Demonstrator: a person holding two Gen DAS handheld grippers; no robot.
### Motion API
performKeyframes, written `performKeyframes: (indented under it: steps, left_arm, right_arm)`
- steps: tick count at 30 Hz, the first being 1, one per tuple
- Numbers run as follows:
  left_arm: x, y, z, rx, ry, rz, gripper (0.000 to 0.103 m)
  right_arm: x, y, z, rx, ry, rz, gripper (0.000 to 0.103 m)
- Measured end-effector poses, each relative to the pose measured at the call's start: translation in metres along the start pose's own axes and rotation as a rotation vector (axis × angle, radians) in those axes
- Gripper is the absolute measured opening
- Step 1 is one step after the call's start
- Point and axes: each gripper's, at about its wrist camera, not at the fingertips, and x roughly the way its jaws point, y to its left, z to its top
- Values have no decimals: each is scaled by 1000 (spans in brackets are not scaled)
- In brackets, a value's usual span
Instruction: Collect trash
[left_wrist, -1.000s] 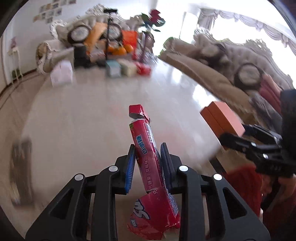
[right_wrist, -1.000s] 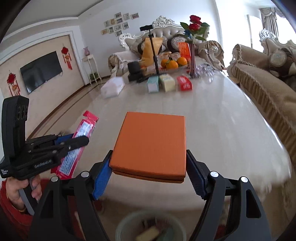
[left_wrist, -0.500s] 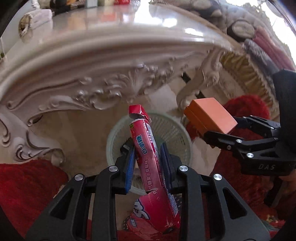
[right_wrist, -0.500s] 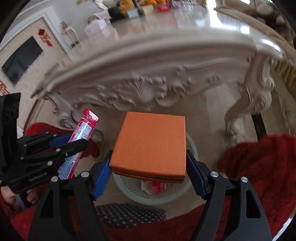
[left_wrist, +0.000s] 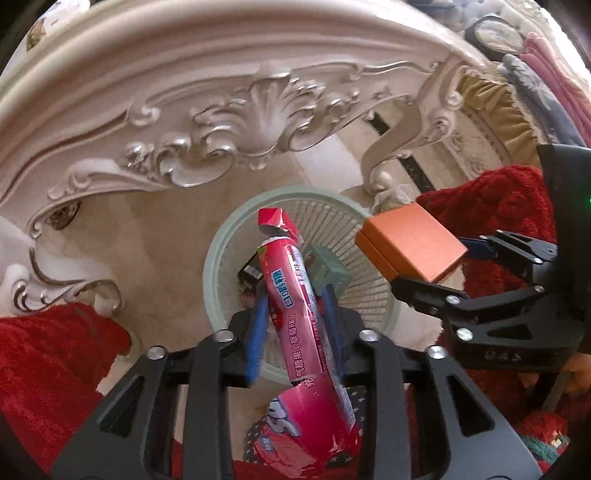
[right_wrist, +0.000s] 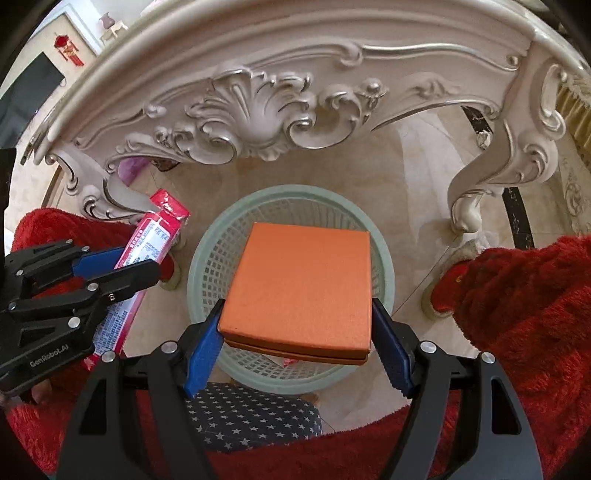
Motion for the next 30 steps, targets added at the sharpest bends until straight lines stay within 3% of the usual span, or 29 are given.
performKeyframes:
  steps: [1, 7, 15, 18, 21, 30]
  left_arm:
    - [2, 2, 0, -8, 2, 9, 83]
    - [-3, 15, 1, -48, -10, 5, 84]
    - [-40, 32, 11, -65, -101, 17, 84]
    - [-54, 31, 18, -55, -129, 37, 84]
    - [-69, 31, 25, -49, -162, 50, 84]
    - [-121, 30, 62, -69, -268, 89, 84]
  right_arm:
    - [2, 0, 1, -2, 8, 8, 72]
    - [0, -4, 3, 3, 15, -44, 72]
    - [-81, -76, 19, 211, -201, -158, 72]
    - [-101, -86, 24, 240, -259, -173, 72]
    - [-109, -81, 30, 238, -291, -160, 72]
    - [-104, -20, 53, 62, -290, -33, 72]
